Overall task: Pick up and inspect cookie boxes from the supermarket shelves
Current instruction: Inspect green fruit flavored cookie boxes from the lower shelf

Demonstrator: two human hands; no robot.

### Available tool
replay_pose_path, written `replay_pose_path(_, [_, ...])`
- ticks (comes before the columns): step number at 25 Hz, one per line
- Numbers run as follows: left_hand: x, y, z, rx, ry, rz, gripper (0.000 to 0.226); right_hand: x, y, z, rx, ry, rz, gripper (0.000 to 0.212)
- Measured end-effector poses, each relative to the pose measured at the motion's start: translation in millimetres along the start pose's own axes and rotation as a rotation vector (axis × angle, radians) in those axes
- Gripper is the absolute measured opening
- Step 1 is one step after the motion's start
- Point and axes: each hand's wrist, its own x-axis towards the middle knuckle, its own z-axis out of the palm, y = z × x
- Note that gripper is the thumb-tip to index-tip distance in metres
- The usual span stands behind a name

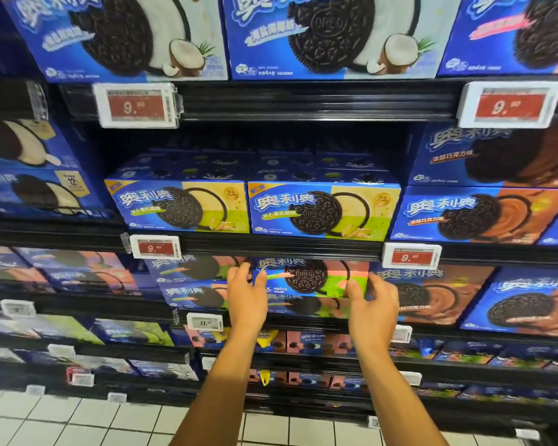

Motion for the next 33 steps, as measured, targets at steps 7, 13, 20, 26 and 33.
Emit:
replay_pose_path(7, [-2.6, 4.2, 4.9, -0.126, 0.007, -0.003, 0.006, -7.4, -0.4, 11.5, 0.032, 0.018, 0.069, 0.043])
replay_pose_path(13, [-8.3, -0.9, 8.5, -0.158, -0.040, -0.064, 0.033, -10.6, 6.1, 12.5, 0.050, -0.015, 0.112, 0.039])
replay_pose_path(20, [-20.8, -4.0, 4.0, -0.278, -0.060, -0.140, 0.055, -10.3, 14.0, 1.7, 0.116, -0.103, 0.114, 0.042])
replay_pose_path(26, [-38.1, -9.0, -8.6, -0.231, -0.275, -0.116, 0.067, -21.1, 23.4, -11.3, 0.197, -0.226, 0.142, 0.042])
replay_pose_path(33, [-71.3, -46.9, -56.4, -0.231, -0.047, -0.257, 0.032, -51.8, 22.9, 12.5, 0.249, -0.611, 0.151, 0.041])
